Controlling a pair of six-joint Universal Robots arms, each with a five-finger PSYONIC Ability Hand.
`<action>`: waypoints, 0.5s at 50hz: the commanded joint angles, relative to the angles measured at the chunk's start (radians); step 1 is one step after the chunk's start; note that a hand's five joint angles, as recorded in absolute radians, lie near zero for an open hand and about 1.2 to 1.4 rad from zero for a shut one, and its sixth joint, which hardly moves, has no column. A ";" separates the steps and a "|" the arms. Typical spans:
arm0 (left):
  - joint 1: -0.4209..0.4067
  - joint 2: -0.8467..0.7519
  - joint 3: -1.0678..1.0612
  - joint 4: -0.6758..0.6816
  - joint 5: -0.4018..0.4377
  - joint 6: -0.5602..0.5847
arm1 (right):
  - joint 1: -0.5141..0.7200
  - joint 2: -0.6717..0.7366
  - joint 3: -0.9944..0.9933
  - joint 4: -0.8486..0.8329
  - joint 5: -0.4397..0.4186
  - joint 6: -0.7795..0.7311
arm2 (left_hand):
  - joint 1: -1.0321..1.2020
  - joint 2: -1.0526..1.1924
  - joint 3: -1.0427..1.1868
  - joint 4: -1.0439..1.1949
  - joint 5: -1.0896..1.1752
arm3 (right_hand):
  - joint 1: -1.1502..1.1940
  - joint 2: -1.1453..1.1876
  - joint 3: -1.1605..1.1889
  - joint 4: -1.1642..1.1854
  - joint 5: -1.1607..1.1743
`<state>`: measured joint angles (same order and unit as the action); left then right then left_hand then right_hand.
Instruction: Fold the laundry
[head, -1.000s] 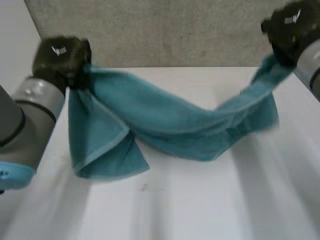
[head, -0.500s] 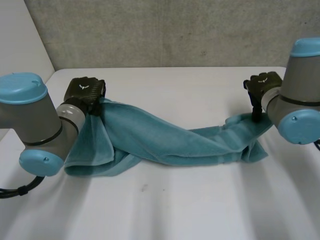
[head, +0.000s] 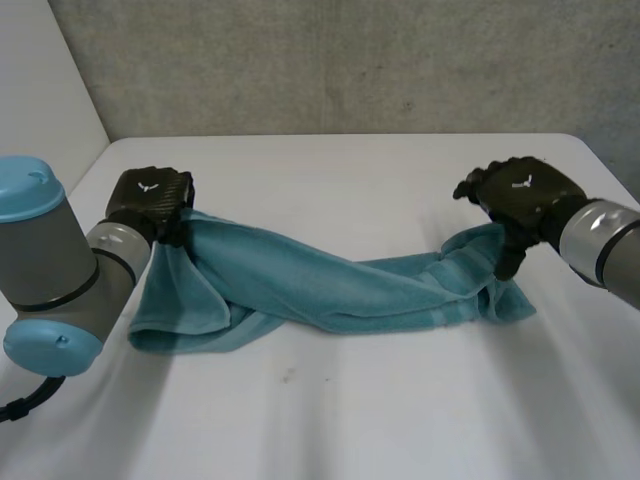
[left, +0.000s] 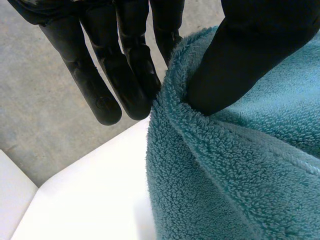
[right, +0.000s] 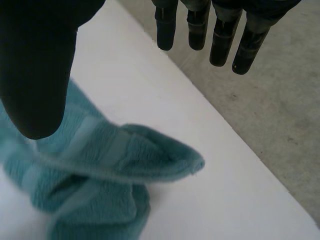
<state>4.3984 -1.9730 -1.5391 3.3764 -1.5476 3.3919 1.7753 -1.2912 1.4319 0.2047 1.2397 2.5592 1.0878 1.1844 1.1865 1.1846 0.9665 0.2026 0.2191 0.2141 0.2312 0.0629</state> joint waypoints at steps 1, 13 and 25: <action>0.013 -0.001 -0.003 -0.002 -0.002 -0.002 | -0.030 0.009 0.128 -0.126 -0.019 -0.296 | 0.253 0.156 0.154 0.156 0.200 | 0.155 0.139 0.144 0.127 0.120; 0.013 -0.001 -0.024 0.000 0.000 0.000 | -0.031 0.167 0.174 -0.470 -0.103 -0.359 | 0.253 0.157 0.154 0.156 0.200 | 0.352 0.336 0.341 0.323 0.317; 0.015 -0.001 -0.058 0.001 0.000 0.001 | -0.024 0.341 0.056 -0.524 -0.121 -0.363 | 0.230 0.133 0.131 0.133 0.176 | 0.730 0.714 0.719 0.702 0.695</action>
<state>4.4119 -1.9743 -1.5815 3.3769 -1.5477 3.3927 1.7486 -1.0367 1.5563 -0.3278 1.1223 2.1974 1.0878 1.1806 1.1791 1.1781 0.9665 0.6010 0.7007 0.6988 0.6972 0.4946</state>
